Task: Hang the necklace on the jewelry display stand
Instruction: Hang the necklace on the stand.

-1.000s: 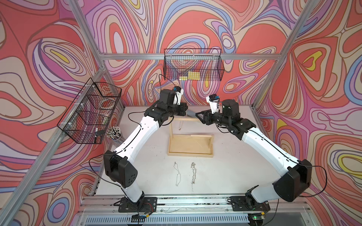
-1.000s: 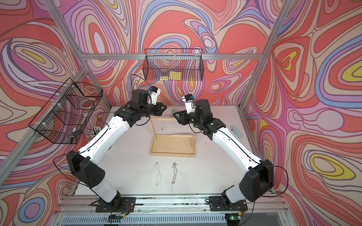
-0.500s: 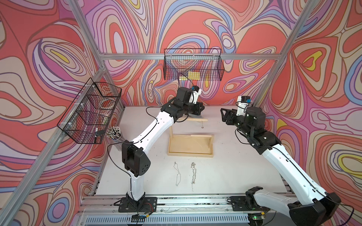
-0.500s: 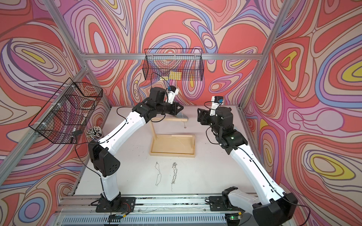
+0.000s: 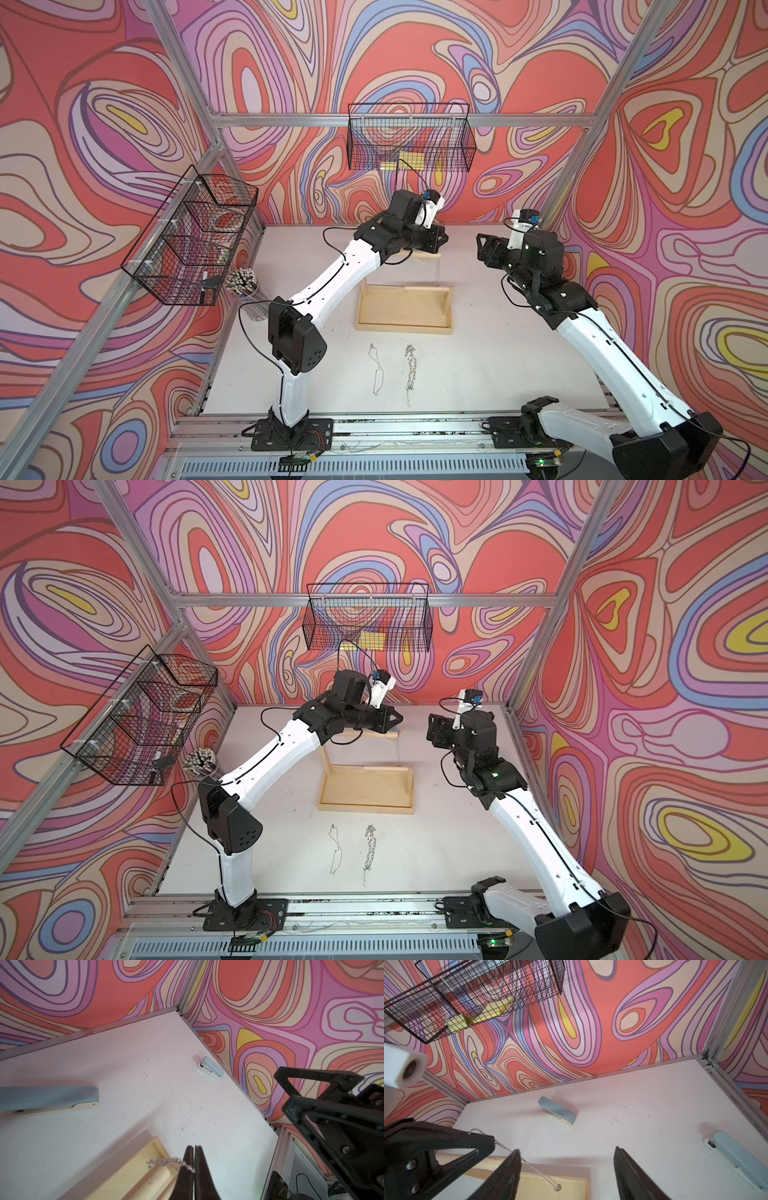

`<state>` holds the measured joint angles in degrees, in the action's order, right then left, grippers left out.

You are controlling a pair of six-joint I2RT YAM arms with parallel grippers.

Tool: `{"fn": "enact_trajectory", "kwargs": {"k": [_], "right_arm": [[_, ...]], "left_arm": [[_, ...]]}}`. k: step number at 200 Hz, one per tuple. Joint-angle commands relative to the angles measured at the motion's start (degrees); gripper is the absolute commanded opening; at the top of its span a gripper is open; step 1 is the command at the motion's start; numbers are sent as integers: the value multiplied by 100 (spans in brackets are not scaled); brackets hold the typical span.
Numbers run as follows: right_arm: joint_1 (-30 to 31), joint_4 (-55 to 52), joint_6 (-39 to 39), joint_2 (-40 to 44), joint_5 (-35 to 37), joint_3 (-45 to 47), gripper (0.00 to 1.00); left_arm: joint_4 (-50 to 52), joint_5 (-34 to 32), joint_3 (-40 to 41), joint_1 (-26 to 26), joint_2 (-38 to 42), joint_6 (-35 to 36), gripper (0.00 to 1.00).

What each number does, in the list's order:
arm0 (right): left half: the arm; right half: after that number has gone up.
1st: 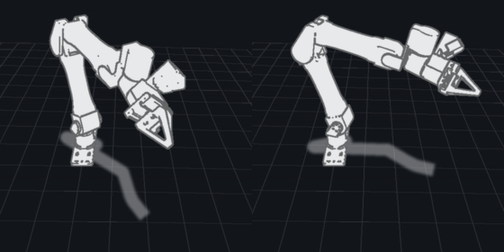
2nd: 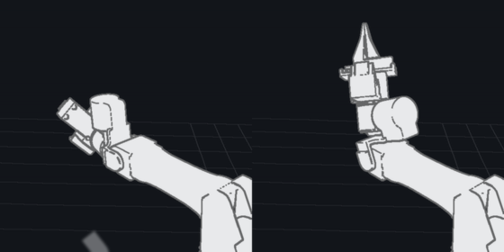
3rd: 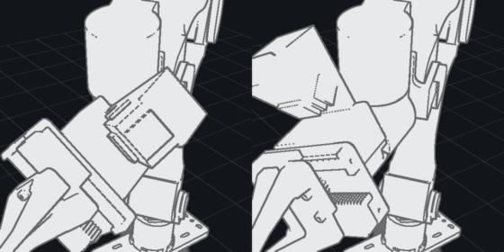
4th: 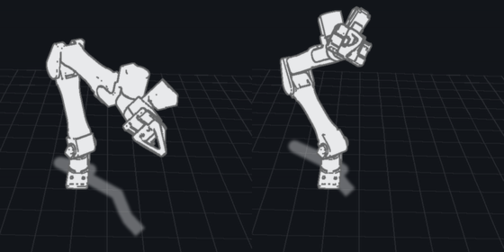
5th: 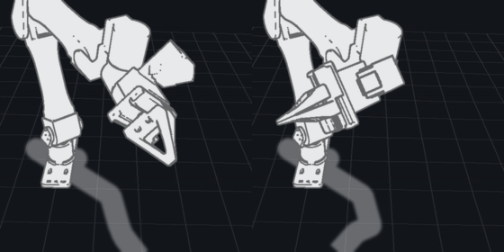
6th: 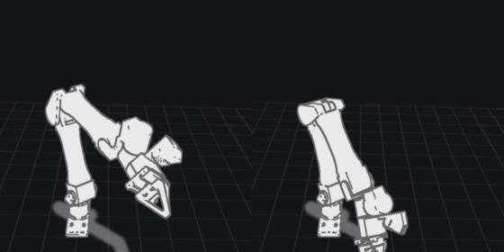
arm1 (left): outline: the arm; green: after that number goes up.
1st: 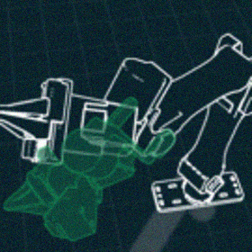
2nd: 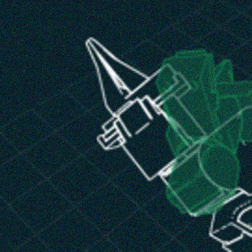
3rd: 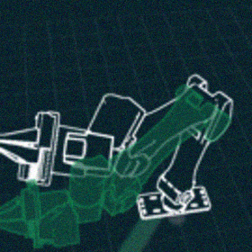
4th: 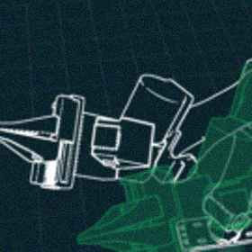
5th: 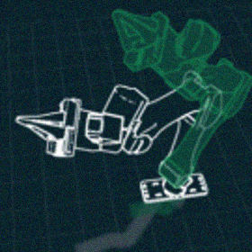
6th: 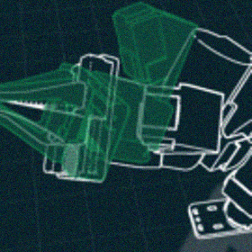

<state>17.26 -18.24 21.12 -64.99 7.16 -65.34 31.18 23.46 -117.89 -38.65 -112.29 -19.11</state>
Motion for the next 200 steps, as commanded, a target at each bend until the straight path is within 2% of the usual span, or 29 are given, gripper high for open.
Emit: {"fn": "enact_trajectory", "kwargs": {"k": [1, 146, 200], "right_arm": [[-38, 5, 41, 64, -83, 124, 74], [-39, -57, 45, 23, -177, 232, 74], [-38, -31, 75, -99, -281, 223, 74]], "left_arm": [[109, 164, -170, -70, -125, 68, 0], [301, -57, -59, -124, -43, 178, 0], [225, -204, 275, -123, 142, 221, 0]]}}
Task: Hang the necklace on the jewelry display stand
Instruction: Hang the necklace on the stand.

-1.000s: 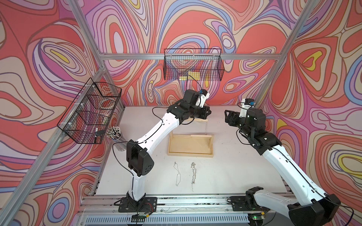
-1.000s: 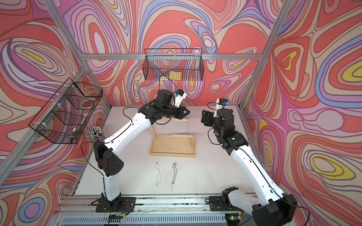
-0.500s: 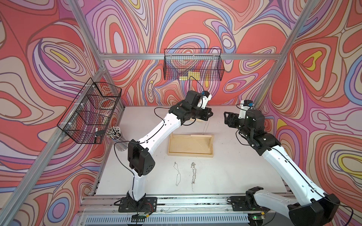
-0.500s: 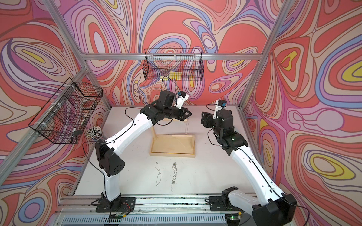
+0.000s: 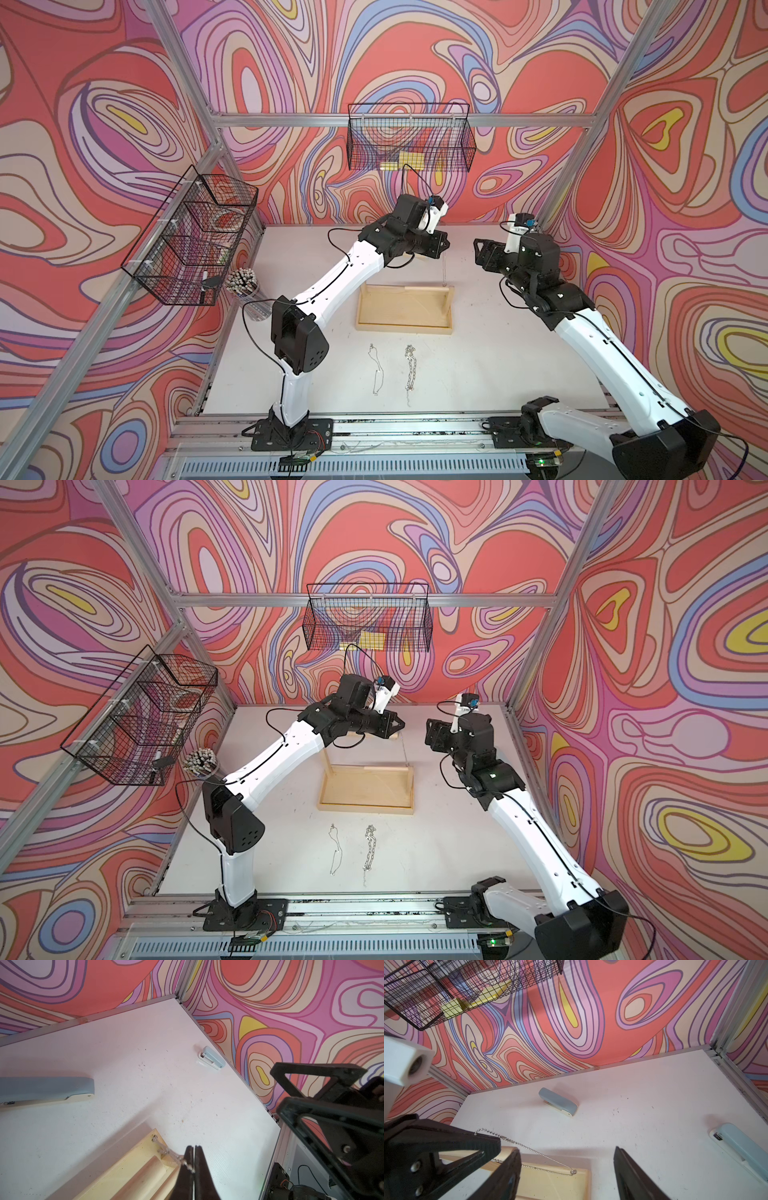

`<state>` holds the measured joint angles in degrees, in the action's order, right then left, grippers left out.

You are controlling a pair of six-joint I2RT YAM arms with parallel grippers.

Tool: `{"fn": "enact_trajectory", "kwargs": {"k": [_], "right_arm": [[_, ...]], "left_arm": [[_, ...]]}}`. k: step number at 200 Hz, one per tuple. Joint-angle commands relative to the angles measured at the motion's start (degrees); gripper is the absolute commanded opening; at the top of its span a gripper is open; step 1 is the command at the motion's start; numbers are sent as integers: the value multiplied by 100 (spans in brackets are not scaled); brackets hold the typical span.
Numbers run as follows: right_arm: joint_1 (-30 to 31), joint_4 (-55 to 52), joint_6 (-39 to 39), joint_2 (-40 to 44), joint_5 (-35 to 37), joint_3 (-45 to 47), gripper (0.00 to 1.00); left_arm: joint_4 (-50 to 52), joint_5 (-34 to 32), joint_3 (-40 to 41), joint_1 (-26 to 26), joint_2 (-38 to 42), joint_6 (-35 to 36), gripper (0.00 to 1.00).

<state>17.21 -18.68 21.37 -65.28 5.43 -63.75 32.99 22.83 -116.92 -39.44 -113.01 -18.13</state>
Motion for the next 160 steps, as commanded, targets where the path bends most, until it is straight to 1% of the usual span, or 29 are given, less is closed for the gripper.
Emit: {"fn": "enact_trajectory", "kwargs": {"k": [1, 116, 160], "right_arm": [[-34, 13, 51, -71, -109, 63, 74], [-34, 40, 139, -170, -182, 127, 74], [-34, 53, 148, -200, -226, 135, 74]], "left_arm": [[38, -144, 183, -41, 221, 124, 0], [5, -548, 554, -2, 543, 248, 0], [150, -719, 832, 209, 815, 310, 0]]}}
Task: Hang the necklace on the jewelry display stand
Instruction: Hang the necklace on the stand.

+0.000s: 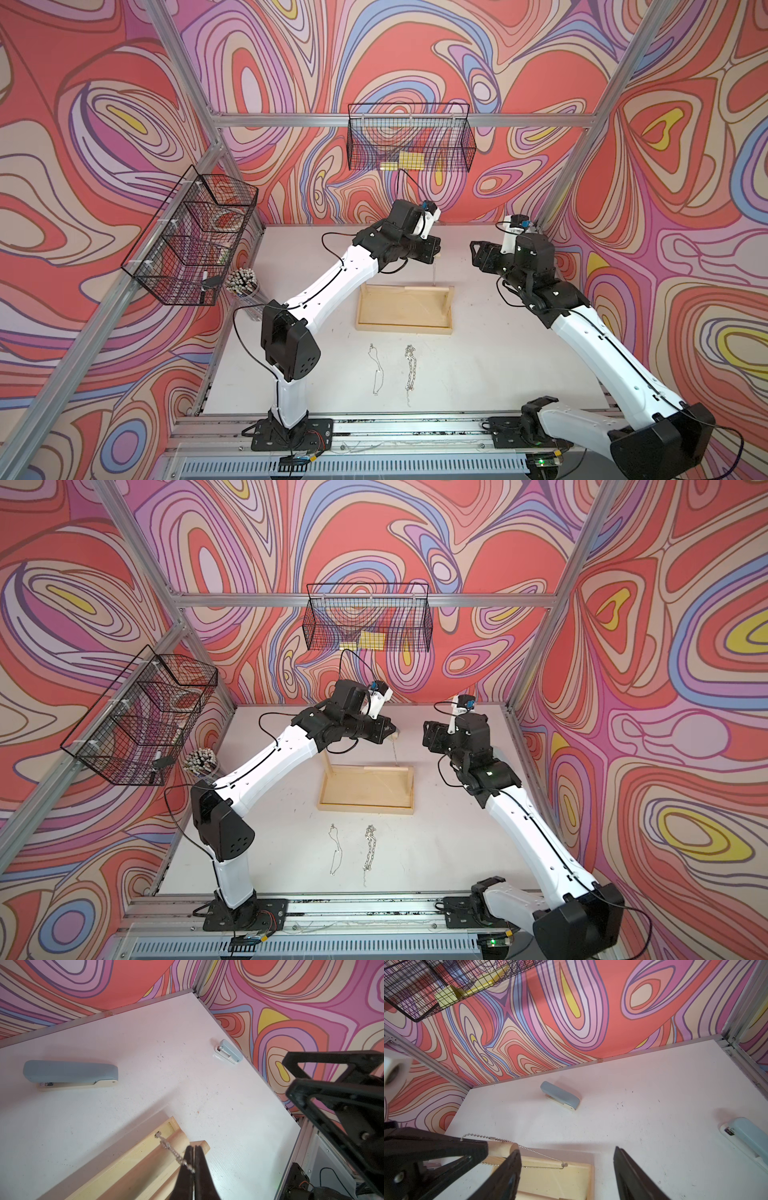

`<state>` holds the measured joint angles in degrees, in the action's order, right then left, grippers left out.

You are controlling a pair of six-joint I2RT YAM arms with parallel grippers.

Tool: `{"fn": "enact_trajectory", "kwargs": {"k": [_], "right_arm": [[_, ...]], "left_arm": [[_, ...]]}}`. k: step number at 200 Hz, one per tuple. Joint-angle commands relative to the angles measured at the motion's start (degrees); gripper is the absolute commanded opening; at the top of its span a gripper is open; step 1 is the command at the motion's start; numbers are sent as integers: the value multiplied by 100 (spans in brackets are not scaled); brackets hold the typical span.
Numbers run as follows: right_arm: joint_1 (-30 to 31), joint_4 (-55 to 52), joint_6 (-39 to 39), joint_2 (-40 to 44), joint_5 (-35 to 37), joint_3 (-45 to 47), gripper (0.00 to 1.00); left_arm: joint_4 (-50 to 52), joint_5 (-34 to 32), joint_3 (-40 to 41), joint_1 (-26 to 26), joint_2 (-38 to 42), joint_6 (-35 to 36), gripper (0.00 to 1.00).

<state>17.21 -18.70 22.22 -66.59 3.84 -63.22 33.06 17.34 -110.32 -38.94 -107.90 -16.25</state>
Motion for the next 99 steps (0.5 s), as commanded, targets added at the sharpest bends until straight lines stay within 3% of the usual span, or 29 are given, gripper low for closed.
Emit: {"fn": "enact_trajectory", "kwargs": {"k": [1, 99], "right_arm": [[-34, 53, 63, -71, -67, 82, 74], [-36, 78, 79, -327, -333, -152, 74]], "left_arm": [[146, -174, 179, 168, 313, 127, 0], [350, -564, 955, 823, 1079, 471, 0]]}}
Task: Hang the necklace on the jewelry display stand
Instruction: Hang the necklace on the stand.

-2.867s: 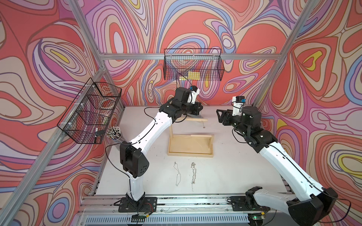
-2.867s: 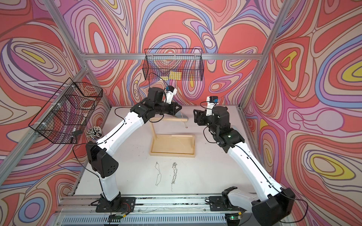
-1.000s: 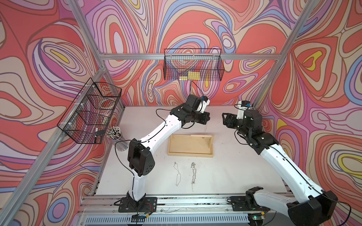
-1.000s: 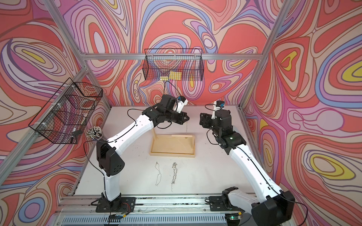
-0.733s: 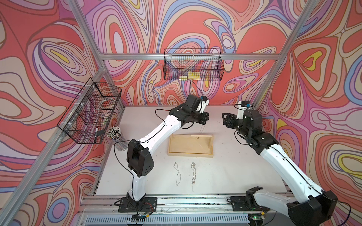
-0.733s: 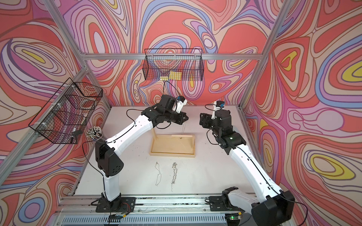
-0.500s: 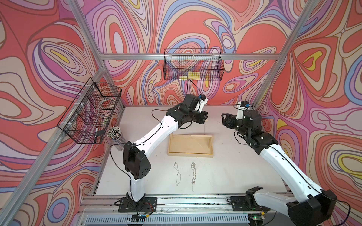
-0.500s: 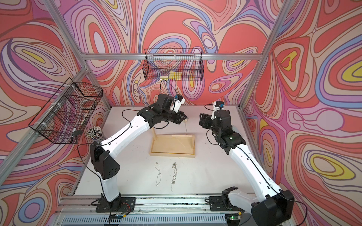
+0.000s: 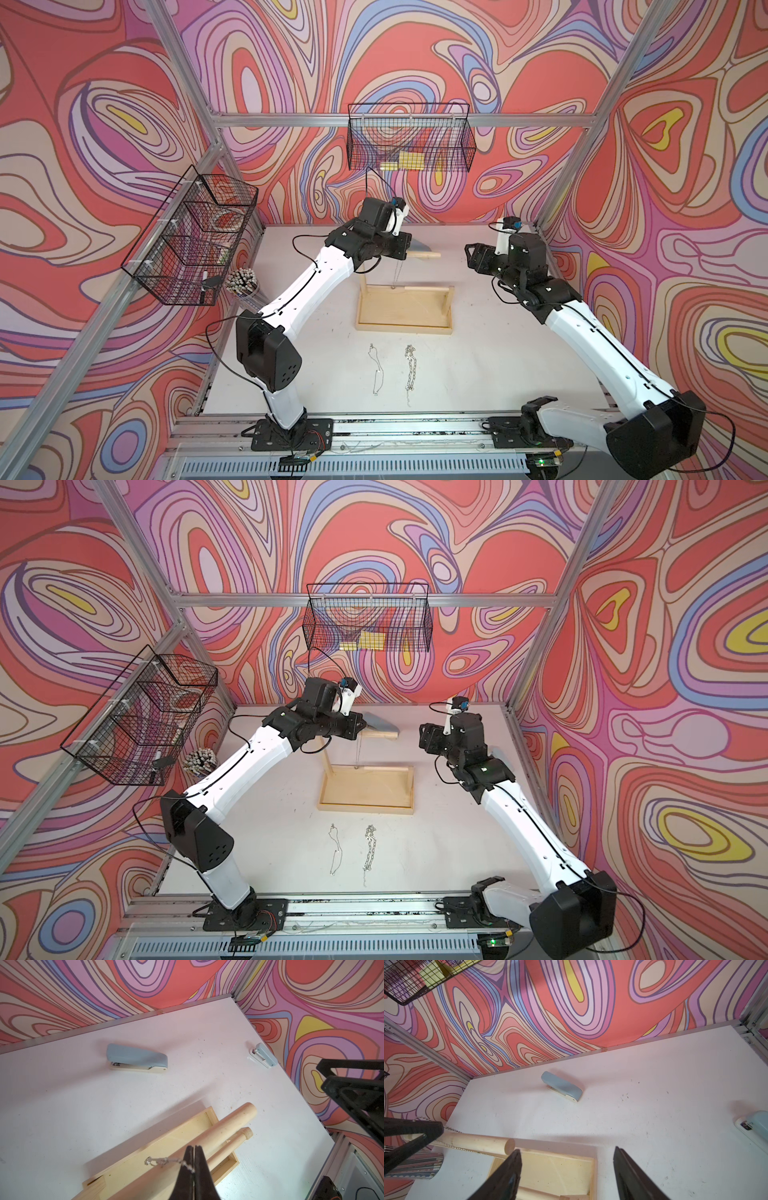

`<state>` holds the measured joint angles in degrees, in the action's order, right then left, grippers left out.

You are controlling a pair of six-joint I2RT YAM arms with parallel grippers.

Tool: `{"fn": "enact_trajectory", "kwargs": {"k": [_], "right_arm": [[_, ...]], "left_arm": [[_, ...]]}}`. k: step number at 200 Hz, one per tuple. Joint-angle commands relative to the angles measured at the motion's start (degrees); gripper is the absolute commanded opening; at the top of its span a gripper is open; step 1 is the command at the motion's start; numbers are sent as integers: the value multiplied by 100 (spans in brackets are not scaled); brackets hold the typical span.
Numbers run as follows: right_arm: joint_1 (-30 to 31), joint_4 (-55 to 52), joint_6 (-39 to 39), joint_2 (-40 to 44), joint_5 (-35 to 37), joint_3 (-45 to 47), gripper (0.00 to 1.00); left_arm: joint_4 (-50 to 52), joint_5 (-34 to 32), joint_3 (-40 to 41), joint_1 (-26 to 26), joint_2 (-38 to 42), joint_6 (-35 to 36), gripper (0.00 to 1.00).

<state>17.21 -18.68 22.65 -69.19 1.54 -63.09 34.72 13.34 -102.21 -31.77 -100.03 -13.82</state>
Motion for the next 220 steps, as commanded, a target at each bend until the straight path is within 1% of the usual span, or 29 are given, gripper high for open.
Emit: {"fn": "enact_trajectory", "kwargs": {"k": [1, 48, 105, 194, 220], "right_arm": [[-35, 71, 27, -68, -102, -171, 73], [-38, 40, 98, -199, -199, -261, 73], [-37, 52, 109, -355, -272, -318, 73], [-34, 145, 239, -558, -461, -283, 72], [-34, 138, 208, -595, -482, -283, 72]], "left_arm": [[189, -165, 151, 108, 296, 234, 0], [268, -327, 467, 216, 464, 384, 0], [-26, -540, 1294, 397, 1035, 362, 0], [159, -927, 1292, 518, 1021, 425, 0], [92, -922, 1264, 525, 951, 380, 0]]}}
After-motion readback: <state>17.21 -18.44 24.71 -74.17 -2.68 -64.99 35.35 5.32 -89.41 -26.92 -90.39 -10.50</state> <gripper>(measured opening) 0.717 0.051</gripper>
